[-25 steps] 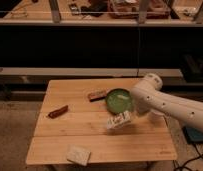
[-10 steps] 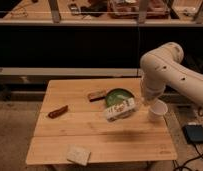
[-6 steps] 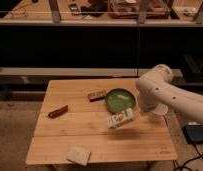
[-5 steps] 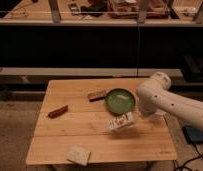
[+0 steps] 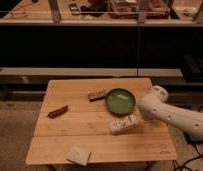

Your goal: Stand the bottle upright

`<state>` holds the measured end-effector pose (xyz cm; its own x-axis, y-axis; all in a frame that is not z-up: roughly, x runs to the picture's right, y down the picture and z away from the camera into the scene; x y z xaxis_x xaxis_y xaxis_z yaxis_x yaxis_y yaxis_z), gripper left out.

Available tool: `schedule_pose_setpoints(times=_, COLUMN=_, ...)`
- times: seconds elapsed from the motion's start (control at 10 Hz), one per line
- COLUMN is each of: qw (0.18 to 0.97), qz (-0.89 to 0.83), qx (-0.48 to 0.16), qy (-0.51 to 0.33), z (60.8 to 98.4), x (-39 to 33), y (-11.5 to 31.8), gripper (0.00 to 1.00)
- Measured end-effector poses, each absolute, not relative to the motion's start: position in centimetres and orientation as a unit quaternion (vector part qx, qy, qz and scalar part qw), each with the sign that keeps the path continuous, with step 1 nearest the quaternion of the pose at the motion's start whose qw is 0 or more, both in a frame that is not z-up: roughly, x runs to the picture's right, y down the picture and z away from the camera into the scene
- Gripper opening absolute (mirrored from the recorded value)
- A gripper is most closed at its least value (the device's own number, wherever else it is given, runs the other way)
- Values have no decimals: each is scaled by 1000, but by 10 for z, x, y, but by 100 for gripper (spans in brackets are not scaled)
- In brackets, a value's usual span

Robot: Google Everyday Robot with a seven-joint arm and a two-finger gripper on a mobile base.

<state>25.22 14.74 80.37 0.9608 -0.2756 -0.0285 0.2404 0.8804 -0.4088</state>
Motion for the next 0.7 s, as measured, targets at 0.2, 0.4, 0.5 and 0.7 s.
schedule_pose_setpoints(times=0.2, qw=969, qz=-128, qx=-210, qy=13, z=803, x=240, y=141, gripper=0)
schedule_pose_setpoints(times=0.4, qw=967, qz=-124, qx=-224, qy=1, z=791, x=239, y=134, gripper=0)
schedule_pose_setpoints(times=0.5, qw=964, qz=-123, qx=-235, qy=8, z=785, x=246, y=131, gripper=0)
schedule_pose_setpoints(times=0.7, qw=958, qz=-130, qx=-252, qy=34, z=782, x=263, y=128, gripper=0)
